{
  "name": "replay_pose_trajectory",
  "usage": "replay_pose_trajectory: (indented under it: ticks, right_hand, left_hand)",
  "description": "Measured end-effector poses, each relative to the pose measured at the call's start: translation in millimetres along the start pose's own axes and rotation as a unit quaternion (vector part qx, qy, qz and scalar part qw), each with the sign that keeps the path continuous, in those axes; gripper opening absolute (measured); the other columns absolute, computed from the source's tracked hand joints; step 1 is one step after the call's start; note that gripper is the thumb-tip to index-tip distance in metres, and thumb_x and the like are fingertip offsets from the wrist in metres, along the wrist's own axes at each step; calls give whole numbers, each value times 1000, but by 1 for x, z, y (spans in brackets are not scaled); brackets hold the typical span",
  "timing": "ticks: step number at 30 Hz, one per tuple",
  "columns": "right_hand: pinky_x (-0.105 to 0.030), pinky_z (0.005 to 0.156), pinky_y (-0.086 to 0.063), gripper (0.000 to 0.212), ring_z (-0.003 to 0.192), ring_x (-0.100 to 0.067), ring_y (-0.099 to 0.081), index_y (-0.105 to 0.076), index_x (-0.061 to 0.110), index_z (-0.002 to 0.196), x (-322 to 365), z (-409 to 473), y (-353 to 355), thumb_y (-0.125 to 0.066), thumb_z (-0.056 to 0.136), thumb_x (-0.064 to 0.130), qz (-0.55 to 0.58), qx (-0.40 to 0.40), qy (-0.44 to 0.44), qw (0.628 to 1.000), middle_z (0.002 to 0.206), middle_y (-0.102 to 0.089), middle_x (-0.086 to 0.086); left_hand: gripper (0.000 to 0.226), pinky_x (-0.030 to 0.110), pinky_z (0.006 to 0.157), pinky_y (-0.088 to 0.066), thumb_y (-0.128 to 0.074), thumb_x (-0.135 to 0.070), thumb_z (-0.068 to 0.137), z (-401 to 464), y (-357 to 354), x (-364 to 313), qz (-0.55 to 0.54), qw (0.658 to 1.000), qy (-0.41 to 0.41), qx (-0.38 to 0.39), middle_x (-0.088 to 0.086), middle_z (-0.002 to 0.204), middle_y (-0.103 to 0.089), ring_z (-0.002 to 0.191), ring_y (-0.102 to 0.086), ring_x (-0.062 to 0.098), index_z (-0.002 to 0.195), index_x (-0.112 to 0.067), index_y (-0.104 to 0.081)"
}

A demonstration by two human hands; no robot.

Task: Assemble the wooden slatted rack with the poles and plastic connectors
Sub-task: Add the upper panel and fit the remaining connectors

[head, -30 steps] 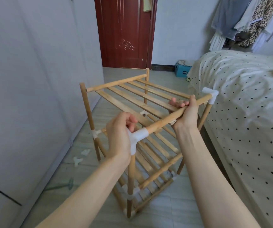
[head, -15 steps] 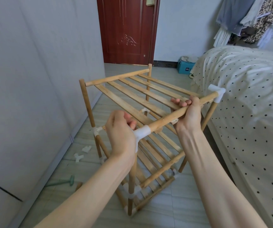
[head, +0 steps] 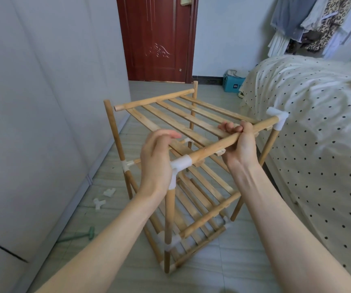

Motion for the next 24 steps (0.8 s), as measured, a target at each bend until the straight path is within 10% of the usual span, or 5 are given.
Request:
replay_pose_trajectory:
  ticks: [3,6,10,24]
  right_hand:
    - [-26,78,-52,36,74,-14,-64,-39,16,60,4,-1,3,-45,95,15,-37,-4,-8,999,69,-62,-7]
    - [-25,75,-50,38,80,-14,-66,-39,16,59,6,-3,3,-43,97,17,-65,-3,-10,998,73,-67,-7]
    - [-26,81,-48,38,84,-15,-65,-38,16,59,7,-3,3,-41,97,16,-73,1,-13,997,68,-69,-5]
    - [-30,84,-53,32,71,-18,-63,-37,15,61,2,3,3,-43,93,12,-26,-41,27,998,57,-64,-5]
  left_hand:
    - [50,26,85,-41,-25,-37,89,-9,-18,-28,276,914,-262,141,-7,89,-69,87,-62,7,90,-17,-71]
    - [57,19,70,-44,-17,-48,92,-15,-31,-33,382,847,-283,239,-13,90,-69,81,-60,5,117,-29,-64]
    - [47,11,51,-30,-25,-44,95,-13,-30,-32,342,840,-283,311,-24,55,-51,56,-49,-3,128,-32,-56]
    - [38,16,41,-19,-20,-31,96,-12,-35,-38,356,840,-334,237,-14,43,-32,38,-37,3,102,-19,-56]
Point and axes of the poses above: each hand's wrist, its own z-axis towards the middle knuckle, its own y-axis out of the back of the hand, x = y × z, the point moved 6 cm from there along z, towards the middle knuckle
